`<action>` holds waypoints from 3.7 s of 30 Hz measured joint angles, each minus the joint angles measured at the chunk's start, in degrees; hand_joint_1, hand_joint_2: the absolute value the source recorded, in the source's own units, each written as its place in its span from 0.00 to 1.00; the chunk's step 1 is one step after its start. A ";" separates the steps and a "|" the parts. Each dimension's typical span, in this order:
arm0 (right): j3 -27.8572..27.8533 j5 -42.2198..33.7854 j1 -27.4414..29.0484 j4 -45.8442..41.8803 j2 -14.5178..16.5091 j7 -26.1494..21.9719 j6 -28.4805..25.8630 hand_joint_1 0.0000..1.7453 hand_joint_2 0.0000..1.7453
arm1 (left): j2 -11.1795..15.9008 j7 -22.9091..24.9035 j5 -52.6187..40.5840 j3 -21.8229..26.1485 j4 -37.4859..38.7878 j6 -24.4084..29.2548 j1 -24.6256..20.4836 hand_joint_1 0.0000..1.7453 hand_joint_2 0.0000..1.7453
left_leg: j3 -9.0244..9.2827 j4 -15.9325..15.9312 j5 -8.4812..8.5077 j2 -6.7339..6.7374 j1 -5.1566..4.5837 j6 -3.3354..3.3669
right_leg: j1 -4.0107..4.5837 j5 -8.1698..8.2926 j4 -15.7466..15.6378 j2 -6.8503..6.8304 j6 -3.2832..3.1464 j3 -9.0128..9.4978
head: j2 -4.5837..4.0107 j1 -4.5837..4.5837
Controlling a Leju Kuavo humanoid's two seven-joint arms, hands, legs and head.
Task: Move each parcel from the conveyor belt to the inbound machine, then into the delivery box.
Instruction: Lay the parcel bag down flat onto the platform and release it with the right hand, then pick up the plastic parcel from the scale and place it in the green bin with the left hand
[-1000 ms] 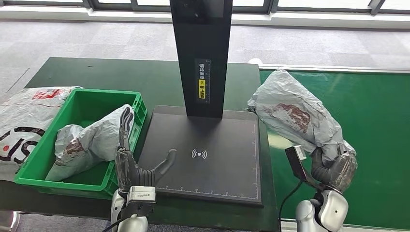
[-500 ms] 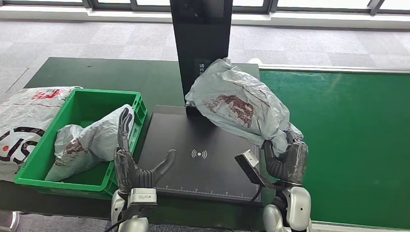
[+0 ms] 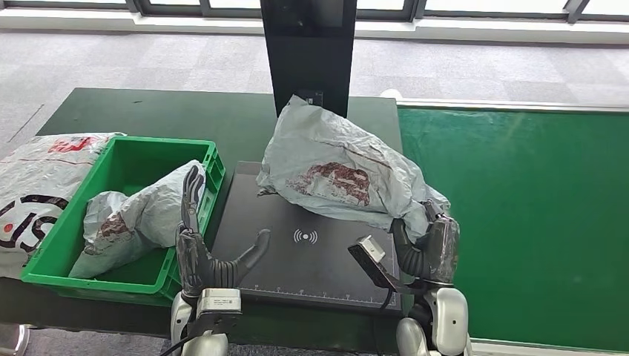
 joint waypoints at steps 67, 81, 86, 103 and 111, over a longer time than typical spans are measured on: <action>0.75 -21.64 -1.09 9.08 -1.48 -12.58 -1.09 0.00 0.00 | 0.02 1.03 -1.38 0.00 2.90 0.58 -0.39 0.00 1.00 | 0.49 0.01 0.00 0.06 -0.01 0.00 | 0.00 0.01 0.00 0.07 0.00 -0.03 | 0.00 0.00; -0.30 -27.56 0.77 1.71 0.50 -22.72 -3.10 0.00 0.00 | 0.02 1.49 -2.40 0.00 5.67 0.19 -1.40 0.00 1.00 | 0.55 0.01 0.00 0.13 -0.01 0.00 | 0.00 0.01 0.00 0.12 0.00 -0.03 | 0.00 0.00; -0.50 -27.58 1.00 1.01 0.84 -22.80 -3.10 0.00 0.50 | 0.02 1.49 -2.41 0.00 6.39 0.19 -1.80 0.00 1.00 | 0.54 0.02 0.00 0.13 -0.01 0.00 | 0.00 0.01 0.00 0.12 0.00 -0.02 | 0.00 0.00; -1.66 -29.98 3.27 -16.57 2.02 -31.79 -3.12 0.00 1.00 | -1.55 6.92 -8.76 -0.24 32.71 -7.33 -17.31 0.00 1.00 | 0.48 0.04 -0.01 0.07 -0.06 0.02 | -0.04 0.03 0.00 0.04 0.01 0.05 | 0.00 0.00; -1.76 -29.96 3.43 -17.79 2.02 -31.80 -3.12 0.00 1.00 | -1.79 6.91 -8.72 -0.24 37.30 -7.34 -19.42 0.00 1.00 | 0.54 0.04 0.00 0.06 -0.06 0.02 | -0.04 0.03 0.00 0.05 0.01 0.04 | 0.00 0.00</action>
